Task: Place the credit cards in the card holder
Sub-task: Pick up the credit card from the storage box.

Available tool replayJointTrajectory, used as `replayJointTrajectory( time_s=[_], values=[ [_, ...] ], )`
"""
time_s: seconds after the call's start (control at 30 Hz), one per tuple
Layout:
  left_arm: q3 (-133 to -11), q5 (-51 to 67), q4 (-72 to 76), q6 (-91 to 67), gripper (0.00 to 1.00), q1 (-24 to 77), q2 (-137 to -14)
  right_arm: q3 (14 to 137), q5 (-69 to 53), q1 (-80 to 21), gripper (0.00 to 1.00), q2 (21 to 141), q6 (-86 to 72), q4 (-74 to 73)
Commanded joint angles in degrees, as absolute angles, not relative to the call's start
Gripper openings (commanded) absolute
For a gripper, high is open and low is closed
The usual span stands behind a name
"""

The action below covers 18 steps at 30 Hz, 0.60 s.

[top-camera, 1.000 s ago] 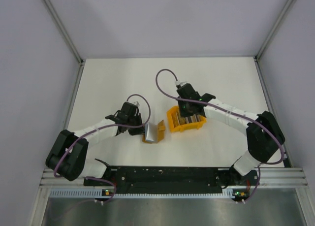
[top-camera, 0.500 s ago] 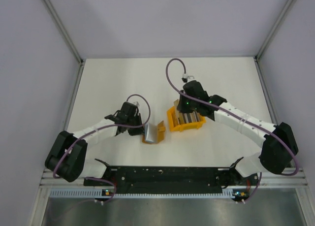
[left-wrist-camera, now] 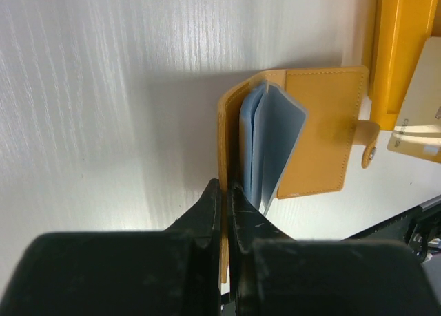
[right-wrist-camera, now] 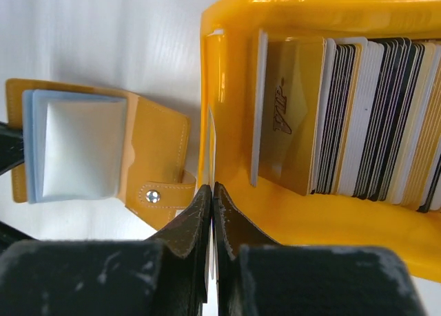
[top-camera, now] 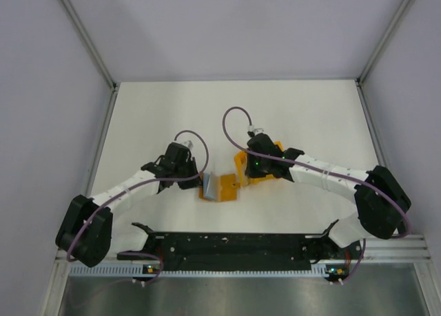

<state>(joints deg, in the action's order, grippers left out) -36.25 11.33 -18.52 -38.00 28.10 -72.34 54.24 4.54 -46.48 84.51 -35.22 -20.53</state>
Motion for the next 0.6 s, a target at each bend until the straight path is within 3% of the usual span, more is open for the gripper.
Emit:
replayJointTrajectory(
  time_s=[0.0, 0.3, 0.57],
  values=[
    [-35.16, 11.78, -19.42, -39.20, 0.00, 28.48, -68.47, 52.13, 11.33, -45.97, 0.00, 81.31, -34.10, -19.95],
    [-32.35, 10.99, -17.85, -39.03, 0.00, 28.74, -65.31, 50.54, 9.07, -42.98, 0.00, 76.56, -31.20, -19.08],
    [-32.26, 8.80, -17.93, -37.44, 0.00, 28.83, -63.55, 51.68, 13.97, -51.76, 0.00, 76.81, -30.41, -21.52]
  ],
)
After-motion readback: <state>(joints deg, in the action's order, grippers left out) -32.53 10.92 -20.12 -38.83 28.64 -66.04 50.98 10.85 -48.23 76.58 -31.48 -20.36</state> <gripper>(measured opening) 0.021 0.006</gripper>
